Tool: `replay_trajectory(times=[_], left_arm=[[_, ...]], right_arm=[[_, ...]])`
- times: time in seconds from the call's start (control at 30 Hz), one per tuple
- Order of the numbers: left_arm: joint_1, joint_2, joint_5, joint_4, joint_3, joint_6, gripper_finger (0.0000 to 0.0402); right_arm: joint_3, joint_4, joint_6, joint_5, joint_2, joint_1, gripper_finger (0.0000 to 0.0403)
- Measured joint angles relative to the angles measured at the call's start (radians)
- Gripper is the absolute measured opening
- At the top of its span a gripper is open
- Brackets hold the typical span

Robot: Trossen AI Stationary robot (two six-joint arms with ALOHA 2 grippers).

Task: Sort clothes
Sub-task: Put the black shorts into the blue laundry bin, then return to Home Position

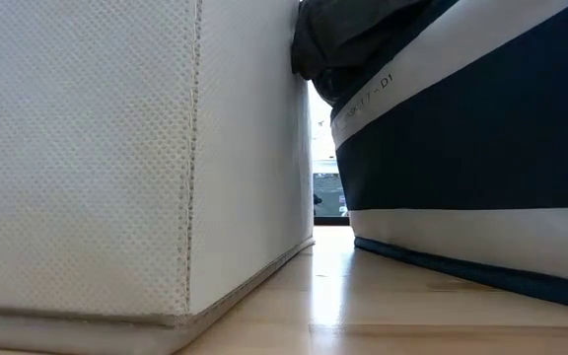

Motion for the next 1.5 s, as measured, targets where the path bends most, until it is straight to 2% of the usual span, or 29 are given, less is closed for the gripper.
replay_trajectory(times=[0.13,0.3,0.5,0.67,0.73,0.93,1.03,1.1,1.23,1.33,1.4,1.5], left_arm=[[0.000,0.000,0.000,0.000,0.000,0.000,0.0000],[0.000,0.000,0.000,0.000,0.000,0.000,0.0000],[0.000,0.000,0.000,-0.001,0.001,0.000,0.0000],[0.000,0.000,0.000,-0.001,0.001,-0.001,0.0000],[0.000,0.000,0.000,-0.001,0.001,0.000,0.0000],[0.000,0.000,0.000,-0.001,0.001,-0.001,0.0000],[0.000,0.000,0.000,-0.001,0.001,0.000,0.0000],[0.000,0.000,0.000,-0.001,0.001,-0.001,0.0000],[0.000,0.000,0.000,-0.001,0.001,-0.001,0.0000],[0.000,0.000,0.000,-0.001,0.001,0.000,0.0000],[0.000,0.000,0.000,-0.001,0.001,-0.001,0.0000],[0.000,0.000,0.000,-0.001,0.001,-0.001,0.0000]], right_arm=[[0.000,-0.001,-0.014,0.037,-0.064,-0.001,0.0012],[0.000,-0.110,0.110,0.016,-0.068,-0.001,0.0029],[0.000,-0.130,0.138,-0.090,-0.063,0.001,0.0095],[0.000,-0.147,0.190,-0.296,-0.066,0.001,0.0155],[0.000,-0.170,0.194,-0.346,-0.066,0.001,0.0169],[0.000,-0.210,0.187,-0.346,-0.066,0.001,0.0176],[0.000,-0.154,0.155,-0.305,-0.066,0.001,0.0177],[0.000,-0.073,0.104,-0.228,-0.069,0.001,0.0177],[0.000,0.097,-0.039,0.027,-0.073,-0.018,0.0177],[0.000,0.148,-0.139,0.214,-0.074,-0.064,0.0177],[0.000,0.161,-0.232,0.260,-0.081,-0.112,0.0175],[0.000,0.176,-0.368,0.257,-0.101,-0.198,0.0160]])
